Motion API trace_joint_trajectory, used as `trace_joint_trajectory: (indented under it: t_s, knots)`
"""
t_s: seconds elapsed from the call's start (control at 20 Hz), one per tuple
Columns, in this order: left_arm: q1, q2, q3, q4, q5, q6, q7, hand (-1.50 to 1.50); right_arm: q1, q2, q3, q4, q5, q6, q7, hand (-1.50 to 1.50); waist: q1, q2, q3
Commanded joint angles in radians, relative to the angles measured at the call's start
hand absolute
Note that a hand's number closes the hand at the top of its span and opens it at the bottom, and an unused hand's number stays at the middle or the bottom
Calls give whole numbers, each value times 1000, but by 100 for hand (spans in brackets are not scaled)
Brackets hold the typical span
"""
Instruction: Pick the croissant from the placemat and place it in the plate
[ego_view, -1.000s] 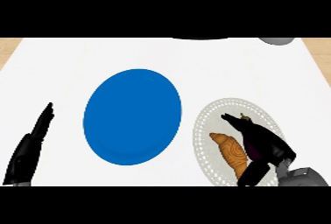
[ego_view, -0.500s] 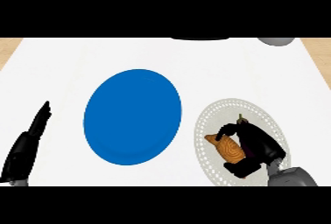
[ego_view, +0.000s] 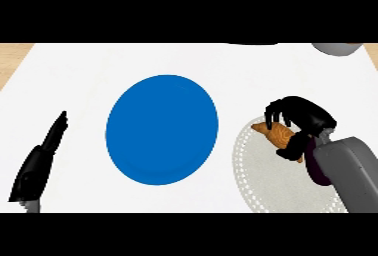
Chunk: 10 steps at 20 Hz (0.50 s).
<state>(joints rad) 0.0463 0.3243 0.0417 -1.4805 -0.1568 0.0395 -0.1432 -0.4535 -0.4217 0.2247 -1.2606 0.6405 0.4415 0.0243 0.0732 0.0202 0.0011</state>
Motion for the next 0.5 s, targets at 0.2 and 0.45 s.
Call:
trace_joint_trajectory:
  t_s: [0.2, 0.45]
  knots:
    - [-60, -13, -18, 12, -16, 1, 29, 0, -296, -40, -42, 355, 147, -240, -218, 150, 22, 15, 3]
    - [-32, -1, 0, 20, -7, -10, 14, 0, -433, -63, -143, 485, 106, -351, -382, 150, 1, 3, 2]
